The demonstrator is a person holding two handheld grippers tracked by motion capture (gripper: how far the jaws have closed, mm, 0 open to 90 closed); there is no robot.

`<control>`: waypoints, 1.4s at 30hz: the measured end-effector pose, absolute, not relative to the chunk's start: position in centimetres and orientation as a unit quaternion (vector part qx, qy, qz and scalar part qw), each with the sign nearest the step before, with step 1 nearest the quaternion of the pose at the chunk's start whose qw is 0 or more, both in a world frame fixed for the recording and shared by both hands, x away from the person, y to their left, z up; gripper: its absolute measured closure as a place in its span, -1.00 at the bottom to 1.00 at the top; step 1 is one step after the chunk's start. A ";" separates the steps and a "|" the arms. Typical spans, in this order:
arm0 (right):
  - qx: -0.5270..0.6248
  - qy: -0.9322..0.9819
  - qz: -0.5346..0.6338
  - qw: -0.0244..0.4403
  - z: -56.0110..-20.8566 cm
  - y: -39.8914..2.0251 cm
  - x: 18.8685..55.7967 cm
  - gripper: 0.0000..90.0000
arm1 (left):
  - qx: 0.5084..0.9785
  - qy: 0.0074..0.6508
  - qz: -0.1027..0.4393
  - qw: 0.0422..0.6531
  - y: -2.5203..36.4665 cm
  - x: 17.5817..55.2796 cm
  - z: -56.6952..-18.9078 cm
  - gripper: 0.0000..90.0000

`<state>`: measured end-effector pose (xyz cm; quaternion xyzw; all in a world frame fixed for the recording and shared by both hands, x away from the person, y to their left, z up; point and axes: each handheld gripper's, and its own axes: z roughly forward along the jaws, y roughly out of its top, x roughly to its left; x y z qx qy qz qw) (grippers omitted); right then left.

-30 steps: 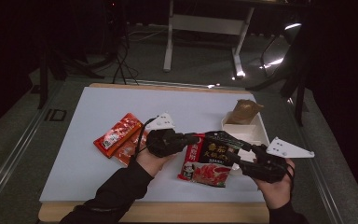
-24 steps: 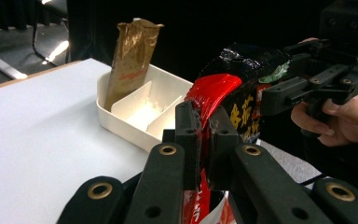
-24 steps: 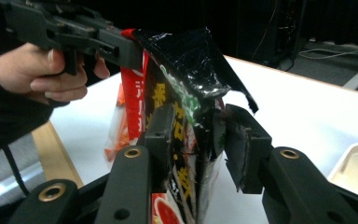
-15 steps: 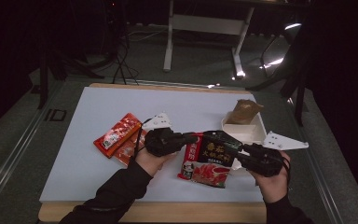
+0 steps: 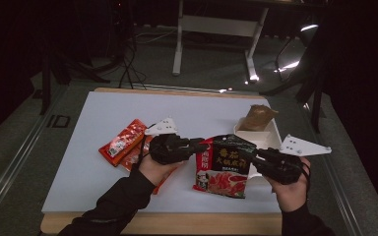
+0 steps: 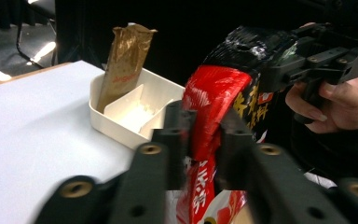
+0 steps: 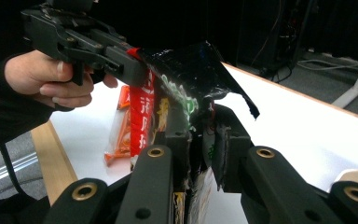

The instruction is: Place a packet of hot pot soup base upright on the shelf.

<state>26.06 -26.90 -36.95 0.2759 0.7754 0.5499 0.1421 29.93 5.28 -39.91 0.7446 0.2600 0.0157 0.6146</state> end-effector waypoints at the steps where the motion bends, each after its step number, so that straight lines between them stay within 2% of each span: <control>1: 0.275 0.775 0.552 0.141 -36.8 -26.9 26.1 0.74 | 0.744 0.260 0.016 0.615 5.3 29.9 -39.9 0.51; 9: 0.268 0.772 0.556 0.153 -35.9 -27.0 26.2 0.74 | 0.735 0.277 0.043 0.618 5.9 29.6 -40.2 -0.66; 11: 0.269 0.768 0.560 0.154 -35.5 -27.1 26.3 0.74 | 0.729 0.281 0.057 0.621 6.1 29.5 -40.4 -0.73; 14: 0.270 0.765 0.563 0.162 -34.9 -27.4 26.6 0.74 | 0.717 0.300 0.072 0.625 6.5 29.4 -41.0 -0.96; 22: 0.287 0.751 0.567 0.180 -33.8 -28.8 27.8 0.74 | 0.712 0.317 0.053 0.625 8.4 28.9 -42.8 -0.97; 28: 0.300 0.743 0.564 0.200 -33.2 -30.1 29.0 0.74 | 0.717 0.319 0.071 0.615 9.9 27.7 -43.7 -0.97; 42: 0.342 0.723 0.557 0.225 -32.8 -32.9 32.1 0.74 | 0.733 0.317 0.064 0.599 12.8 25.1 -45.7 -0.97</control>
